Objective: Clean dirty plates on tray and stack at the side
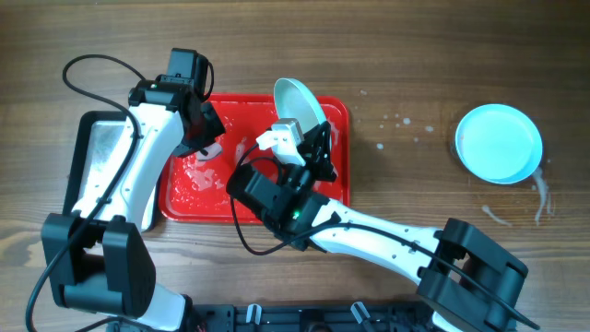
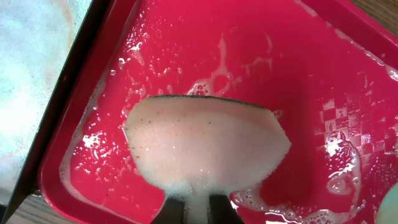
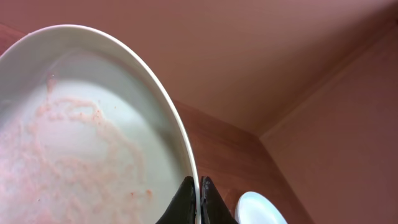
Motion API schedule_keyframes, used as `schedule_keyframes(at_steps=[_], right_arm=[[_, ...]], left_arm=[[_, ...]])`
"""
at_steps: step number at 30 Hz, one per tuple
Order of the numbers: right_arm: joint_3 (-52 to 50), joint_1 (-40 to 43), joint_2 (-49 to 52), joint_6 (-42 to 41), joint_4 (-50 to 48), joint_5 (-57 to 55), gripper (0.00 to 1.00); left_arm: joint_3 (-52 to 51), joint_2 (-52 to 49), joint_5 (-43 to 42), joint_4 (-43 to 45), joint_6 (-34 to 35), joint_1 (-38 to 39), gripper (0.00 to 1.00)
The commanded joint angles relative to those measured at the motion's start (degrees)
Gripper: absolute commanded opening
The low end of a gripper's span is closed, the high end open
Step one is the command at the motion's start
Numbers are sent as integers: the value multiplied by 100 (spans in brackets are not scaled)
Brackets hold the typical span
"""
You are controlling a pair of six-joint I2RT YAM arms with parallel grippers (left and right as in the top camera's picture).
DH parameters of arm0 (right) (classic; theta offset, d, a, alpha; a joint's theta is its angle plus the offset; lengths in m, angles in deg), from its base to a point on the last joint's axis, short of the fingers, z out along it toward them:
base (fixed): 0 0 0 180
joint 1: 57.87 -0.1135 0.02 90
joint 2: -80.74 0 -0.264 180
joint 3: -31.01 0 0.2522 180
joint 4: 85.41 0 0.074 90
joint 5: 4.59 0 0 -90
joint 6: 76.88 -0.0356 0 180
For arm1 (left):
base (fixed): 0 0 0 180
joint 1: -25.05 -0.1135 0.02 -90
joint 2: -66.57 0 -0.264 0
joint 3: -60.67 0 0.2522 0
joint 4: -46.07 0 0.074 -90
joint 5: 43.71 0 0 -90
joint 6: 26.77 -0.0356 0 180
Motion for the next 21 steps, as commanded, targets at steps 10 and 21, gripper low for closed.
schedule_keyframes(at_steps=[10,21], right_arm=[[-662,-9,50,-461,57,793,4],[-713,83,-350,-1335,192,1224,4]], left_arm=[[46,94,-24,144,98,-26,4],[46,94,-24,136,98,-26,4]])
